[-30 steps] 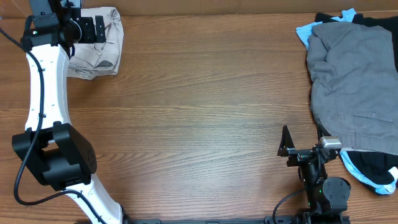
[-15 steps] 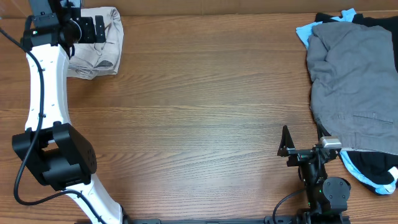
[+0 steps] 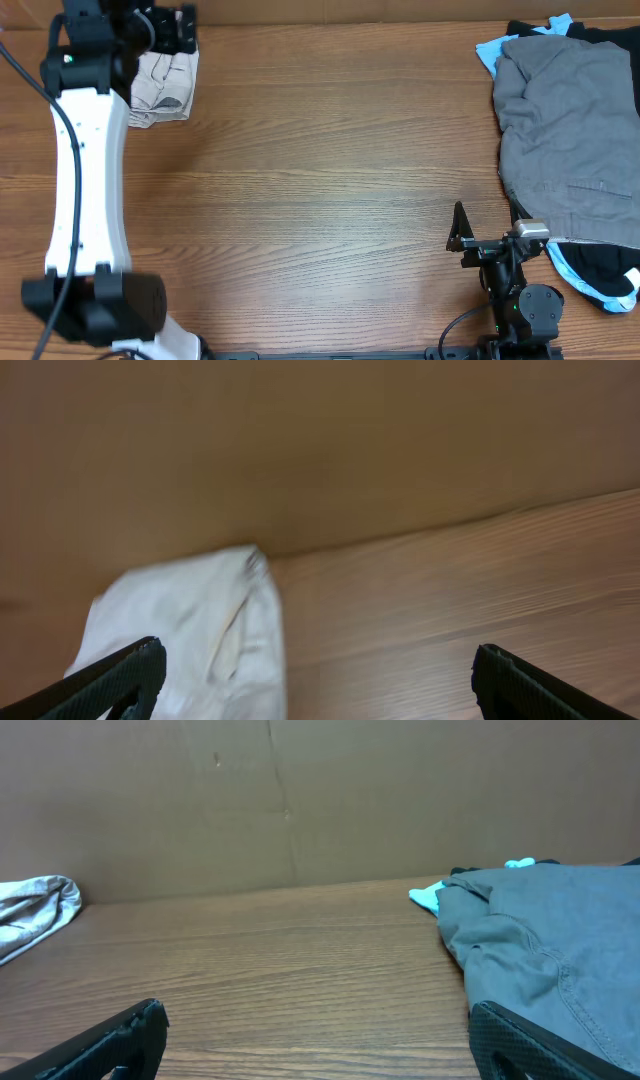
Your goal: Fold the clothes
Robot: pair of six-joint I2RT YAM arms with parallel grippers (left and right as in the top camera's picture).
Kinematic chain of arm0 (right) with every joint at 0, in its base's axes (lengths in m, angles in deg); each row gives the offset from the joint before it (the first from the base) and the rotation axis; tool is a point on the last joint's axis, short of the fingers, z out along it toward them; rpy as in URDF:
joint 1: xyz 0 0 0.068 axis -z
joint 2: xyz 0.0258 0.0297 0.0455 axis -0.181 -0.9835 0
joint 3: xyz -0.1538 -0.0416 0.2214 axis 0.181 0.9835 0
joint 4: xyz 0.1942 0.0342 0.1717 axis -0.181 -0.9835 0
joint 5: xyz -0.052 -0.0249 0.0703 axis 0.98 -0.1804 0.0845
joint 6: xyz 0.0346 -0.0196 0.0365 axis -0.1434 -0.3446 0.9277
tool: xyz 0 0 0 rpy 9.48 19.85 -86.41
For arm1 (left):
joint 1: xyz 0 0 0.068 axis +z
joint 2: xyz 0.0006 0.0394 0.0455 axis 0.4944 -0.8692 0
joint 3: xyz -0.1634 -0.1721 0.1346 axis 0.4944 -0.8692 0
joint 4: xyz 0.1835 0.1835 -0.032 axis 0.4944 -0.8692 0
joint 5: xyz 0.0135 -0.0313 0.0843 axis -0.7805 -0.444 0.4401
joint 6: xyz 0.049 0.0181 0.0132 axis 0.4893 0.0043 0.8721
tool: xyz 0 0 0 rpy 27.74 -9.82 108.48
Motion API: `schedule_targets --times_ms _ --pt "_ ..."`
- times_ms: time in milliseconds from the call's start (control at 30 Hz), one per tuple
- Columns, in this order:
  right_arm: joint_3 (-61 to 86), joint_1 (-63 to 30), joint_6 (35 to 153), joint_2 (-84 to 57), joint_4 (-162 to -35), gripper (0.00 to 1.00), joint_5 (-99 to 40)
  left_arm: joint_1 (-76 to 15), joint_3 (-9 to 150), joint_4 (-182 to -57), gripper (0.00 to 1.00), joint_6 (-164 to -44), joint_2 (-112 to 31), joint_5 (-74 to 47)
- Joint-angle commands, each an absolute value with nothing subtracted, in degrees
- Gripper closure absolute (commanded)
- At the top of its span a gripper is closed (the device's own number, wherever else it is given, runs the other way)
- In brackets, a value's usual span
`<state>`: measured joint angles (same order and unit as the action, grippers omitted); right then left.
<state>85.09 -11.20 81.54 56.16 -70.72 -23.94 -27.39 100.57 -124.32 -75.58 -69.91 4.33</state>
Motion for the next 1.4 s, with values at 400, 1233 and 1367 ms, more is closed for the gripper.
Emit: schedule_targets --times_ms 400,1233,1367 --pt "85.68 -11.01 81.52 56.84 -70.37 0.0 -23.59 -49.14 88.95 -124.12 0.0 -76.39 -53.04 3.65" --pt "85.68 -11.01 81.52 56.84 -70.37 0.0 -23.59 -33.01 5.8 -69.65 0.0 -81.5 2.04 2.36" --pt "85.68 -11.01 81.52 56.84 -70.37 0.0 -23.59 -32.48 -0.95 -69.8 0.0 -81.5 11.18 2.34"
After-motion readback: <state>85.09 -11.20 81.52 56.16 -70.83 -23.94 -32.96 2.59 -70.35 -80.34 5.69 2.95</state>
